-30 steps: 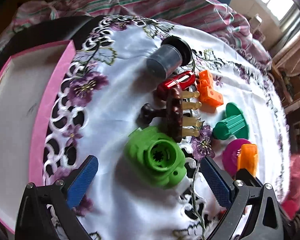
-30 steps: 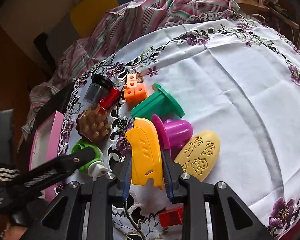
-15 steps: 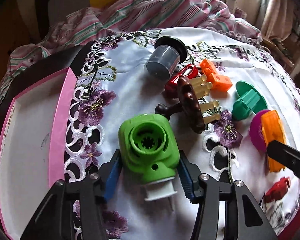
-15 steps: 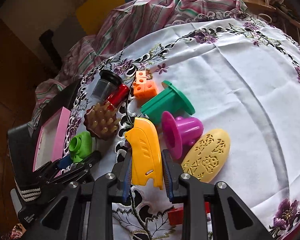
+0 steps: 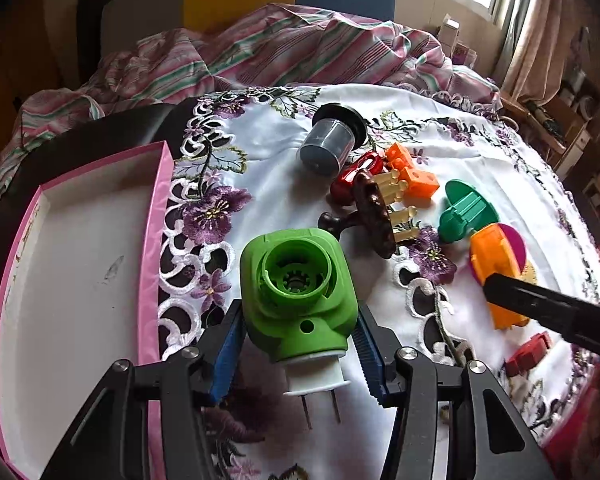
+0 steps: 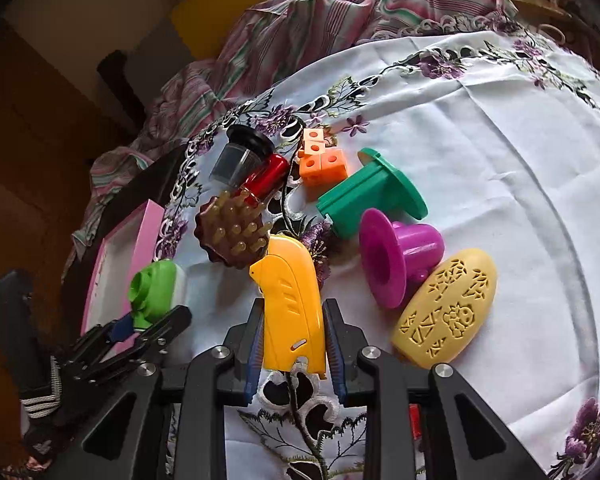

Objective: Organize rigid objects
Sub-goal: 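Grasp the green plug-shaped piece with the left gripper while the right gripper holds the yellow piece, then carry the green piece into the pink tray and open the left gripper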

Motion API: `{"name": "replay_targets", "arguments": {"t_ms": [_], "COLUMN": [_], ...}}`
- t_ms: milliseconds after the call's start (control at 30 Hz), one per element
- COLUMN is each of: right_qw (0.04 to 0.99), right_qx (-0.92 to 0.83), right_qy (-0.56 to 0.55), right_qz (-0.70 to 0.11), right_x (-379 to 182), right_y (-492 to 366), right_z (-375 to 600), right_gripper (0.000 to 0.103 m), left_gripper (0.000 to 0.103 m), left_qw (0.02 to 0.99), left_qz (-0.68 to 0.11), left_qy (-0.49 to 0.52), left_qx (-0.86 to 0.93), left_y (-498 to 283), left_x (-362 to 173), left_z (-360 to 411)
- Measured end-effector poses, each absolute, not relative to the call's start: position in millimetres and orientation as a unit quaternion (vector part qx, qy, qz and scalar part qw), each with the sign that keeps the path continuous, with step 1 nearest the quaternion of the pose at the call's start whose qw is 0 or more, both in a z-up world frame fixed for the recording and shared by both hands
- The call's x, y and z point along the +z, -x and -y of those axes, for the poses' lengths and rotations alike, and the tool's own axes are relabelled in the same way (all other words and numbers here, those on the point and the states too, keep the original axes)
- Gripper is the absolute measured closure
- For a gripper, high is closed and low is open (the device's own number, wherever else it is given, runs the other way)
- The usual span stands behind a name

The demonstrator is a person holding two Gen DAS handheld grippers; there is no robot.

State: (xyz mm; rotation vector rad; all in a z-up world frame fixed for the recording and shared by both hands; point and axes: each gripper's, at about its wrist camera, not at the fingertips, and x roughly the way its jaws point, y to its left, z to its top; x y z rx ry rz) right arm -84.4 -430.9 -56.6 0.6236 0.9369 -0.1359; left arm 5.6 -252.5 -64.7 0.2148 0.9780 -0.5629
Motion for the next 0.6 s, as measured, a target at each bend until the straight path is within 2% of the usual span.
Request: {"name": "replay_targets", "arguments": {"t_ms": [333, 600], "right_qw": [0.844, 0.862], "right_qx": [-0.063, -0.064], "right_qy": [-0.294, -0.253], "right_qz": [-0.445, -0.435], "right_x": [-58, -51], "right_y": [84, 81], "right_z": [429, 414], "right_gripper": [0.076, 0.076], "left_gripper": [0.05, 0.05], "left_qw": [0.854, 0.866], "left_qz": [-0.448, -0.454], "left_qy": [-0.066, -0.051], "left_qx": [-0.257, -0.202], "left_y": [-23, -74], "left_x": [-29, -29], "left_z": [206, 144]}}
